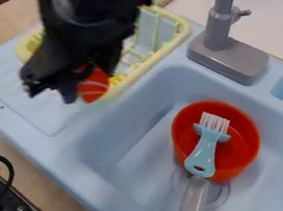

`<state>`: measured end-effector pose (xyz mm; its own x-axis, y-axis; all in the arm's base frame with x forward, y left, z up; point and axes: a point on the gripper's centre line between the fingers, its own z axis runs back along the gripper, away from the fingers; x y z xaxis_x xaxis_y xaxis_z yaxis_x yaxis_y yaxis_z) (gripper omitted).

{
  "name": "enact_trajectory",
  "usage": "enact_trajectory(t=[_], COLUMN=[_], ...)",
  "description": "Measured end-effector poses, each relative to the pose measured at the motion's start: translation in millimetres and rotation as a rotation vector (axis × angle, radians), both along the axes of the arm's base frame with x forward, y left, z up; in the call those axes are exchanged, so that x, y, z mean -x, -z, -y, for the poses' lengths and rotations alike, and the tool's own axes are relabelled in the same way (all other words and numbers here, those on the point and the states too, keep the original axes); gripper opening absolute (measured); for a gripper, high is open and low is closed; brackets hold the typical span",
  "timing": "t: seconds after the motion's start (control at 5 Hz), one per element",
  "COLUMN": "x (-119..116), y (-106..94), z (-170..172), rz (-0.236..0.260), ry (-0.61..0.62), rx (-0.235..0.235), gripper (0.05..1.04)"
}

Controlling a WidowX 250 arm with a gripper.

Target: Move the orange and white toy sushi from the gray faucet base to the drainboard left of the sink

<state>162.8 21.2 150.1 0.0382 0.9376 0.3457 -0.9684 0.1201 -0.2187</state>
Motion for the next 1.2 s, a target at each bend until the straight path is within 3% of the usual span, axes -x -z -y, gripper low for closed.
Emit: enact_trajectory(t=[0.6, 0.8, 1.0, 1.2], x=[3.2, -1.1, -5.8, -6.2], y=[21.6, 28.1, 29.4, 26.1], z=[-28.5, -32.8, -34.7, -34.4], rz=[-0.066, -0.095, -0.116, -0.134], ry=[-0.035, -0.023, -0.004, 0.004], rx=[0.033, 0.032, 0.034, 0.033], gripper=[0.554, 0.629, 0.912, 1.003])
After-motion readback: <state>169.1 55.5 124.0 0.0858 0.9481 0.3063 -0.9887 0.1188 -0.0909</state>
